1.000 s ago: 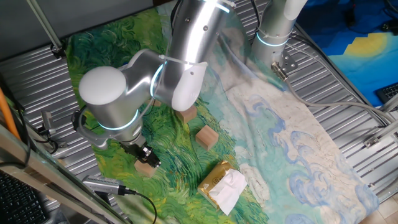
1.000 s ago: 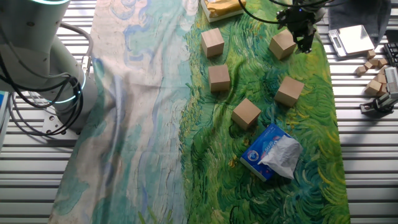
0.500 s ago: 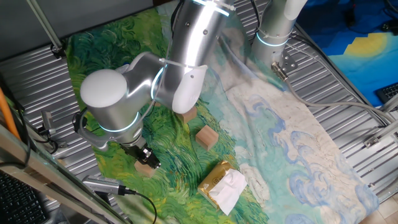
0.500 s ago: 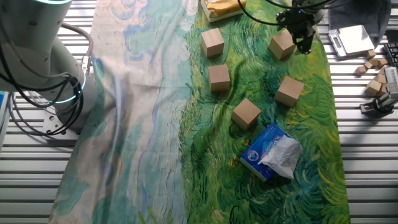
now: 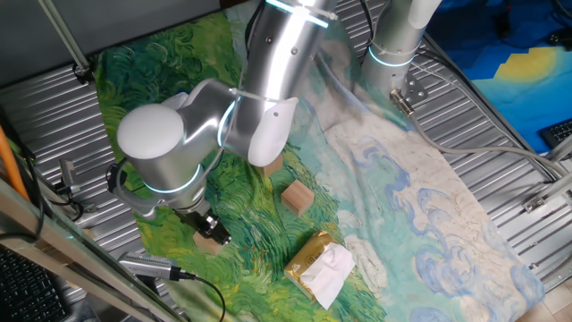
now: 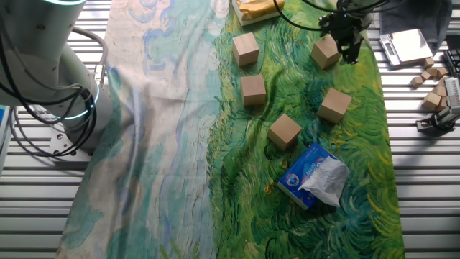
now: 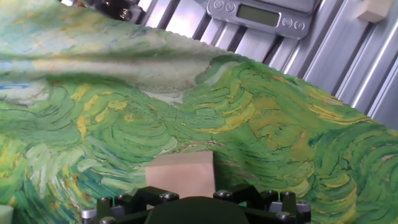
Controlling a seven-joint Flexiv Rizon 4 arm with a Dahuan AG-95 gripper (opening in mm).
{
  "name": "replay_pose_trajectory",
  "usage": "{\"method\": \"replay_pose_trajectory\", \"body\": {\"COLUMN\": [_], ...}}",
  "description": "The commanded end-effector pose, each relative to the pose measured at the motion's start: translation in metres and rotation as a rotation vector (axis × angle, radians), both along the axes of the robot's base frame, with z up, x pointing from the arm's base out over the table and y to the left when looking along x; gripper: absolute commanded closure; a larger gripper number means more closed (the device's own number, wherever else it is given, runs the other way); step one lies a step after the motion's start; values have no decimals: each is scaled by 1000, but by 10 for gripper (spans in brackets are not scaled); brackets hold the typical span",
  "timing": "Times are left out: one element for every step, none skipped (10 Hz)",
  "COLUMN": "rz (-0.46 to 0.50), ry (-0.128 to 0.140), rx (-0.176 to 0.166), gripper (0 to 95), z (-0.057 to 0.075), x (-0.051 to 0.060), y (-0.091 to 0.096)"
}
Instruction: Stack the blocks in a vertical line of five
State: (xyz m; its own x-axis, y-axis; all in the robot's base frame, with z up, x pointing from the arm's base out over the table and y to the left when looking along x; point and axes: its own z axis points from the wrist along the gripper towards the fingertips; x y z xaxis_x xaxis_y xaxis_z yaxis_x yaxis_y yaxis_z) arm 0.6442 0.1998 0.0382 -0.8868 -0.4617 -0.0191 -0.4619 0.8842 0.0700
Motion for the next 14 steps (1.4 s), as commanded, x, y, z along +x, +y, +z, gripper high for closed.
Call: {"method": "replay_pose_trajectory", "body": {"rz": [-17,-41,-52,-59,-63,-64,-64,-59,-59,-69,-70,-67,-62,-59], "ry": [-1,1,2,2,2,2,4,4,4,5,8,12,19,26], "rx": [3,2,0,-1,-1,0,-6,-19,-21,-17,-19,-20,-22,-26], "gripper": [190,380,570,950,950,950,950,950,950,950,950,950,950,950], "z": [-2,-3,-3,-3,-3,-3,-3,-3,-3,0,5,13,26,34], "x": [-1,-1,-1,-1,-1,-1,-1,-1,-1,-2,-3,-4,-7,-10], "y": [-1,-1,-1,-1,-1,-1,-1,-1,-1,-1,-2,-3,-5,-7]}}
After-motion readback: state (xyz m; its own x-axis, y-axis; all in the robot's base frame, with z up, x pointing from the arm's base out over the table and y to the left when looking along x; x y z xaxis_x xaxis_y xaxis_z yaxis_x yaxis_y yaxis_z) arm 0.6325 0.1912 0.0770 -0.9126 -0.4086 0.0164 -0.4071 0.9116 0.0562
